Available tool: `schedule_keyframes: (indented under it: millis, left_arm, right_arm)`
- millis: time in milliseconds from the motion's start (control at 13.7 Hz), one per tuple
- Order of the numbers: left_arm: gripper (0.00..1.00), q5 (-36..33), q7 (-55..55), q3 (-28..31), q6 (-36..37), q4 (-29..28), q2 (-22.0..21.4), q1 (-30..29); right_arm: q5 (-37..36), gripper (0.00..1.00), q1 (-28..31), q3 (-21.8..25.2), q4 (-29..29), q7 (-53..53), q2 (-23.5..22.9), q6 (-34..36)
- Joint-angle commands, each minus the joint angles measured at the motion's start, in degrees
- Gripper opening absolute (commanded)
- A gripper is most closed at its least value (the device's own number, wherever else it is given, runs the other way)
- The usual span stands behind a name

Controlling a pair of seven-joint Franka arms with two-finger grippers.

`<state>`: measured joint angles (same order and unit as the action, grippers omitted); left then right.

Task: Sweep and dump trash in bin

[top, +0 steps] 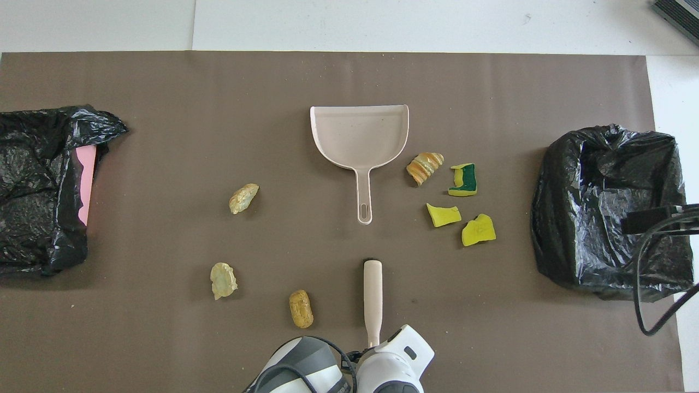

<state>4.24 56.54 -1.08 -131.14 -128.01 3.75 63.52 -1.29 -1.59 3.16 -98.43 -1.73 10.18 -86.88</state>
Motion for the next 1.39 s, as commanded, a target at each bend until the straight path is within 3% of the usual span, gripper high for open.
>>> schedule_keyframes:
  millis: [0,73,365,657,877,1315]
  left_arm:
    - [0.05,0.1,-0.2,1.0,2.7,1.1,-1.3,0.1]
    - [0.0,0.0,-0.6,1.0,5.4,1.0,-2.2,0.0]
    - [0.0,-0.1,-14.8,0.9,19.6,0.0,-7.6,-0.1]
    - [0.0,0.2,-29.8,0.8,22.1,-7.2,-12.3,-0.9]
    - [0.0,0.2,-36.6,1.0,22.8,-11.6,-16.0,-4.5]
    - [0.0,0.2,-44.8,1.0,25.7,-12.7,-15.6,-14.5]
  right_arm:
    - [0.7,1.0,0.9,-0.2,-1.5,-2.1,1.2,-0.6]
    - [0.7,1.0,0.9,-0.2,-1.5,-2.1,1.2,-0.6]
    - [0.7,1.0,0.9,-0.2,-1.6,-2.0,1.3,-0.5]
    - [0.7,1.0,0.3,-0.2,-1.7,-1.3,0.7,-0.7]
    - [0.6,1.0,-1.0,-3.3,-0.7,2.0,-3.3,-3.6]
    - [0.6,1.0,-3.9,-5.4,2.3,7.4,-8.9,-7.9]
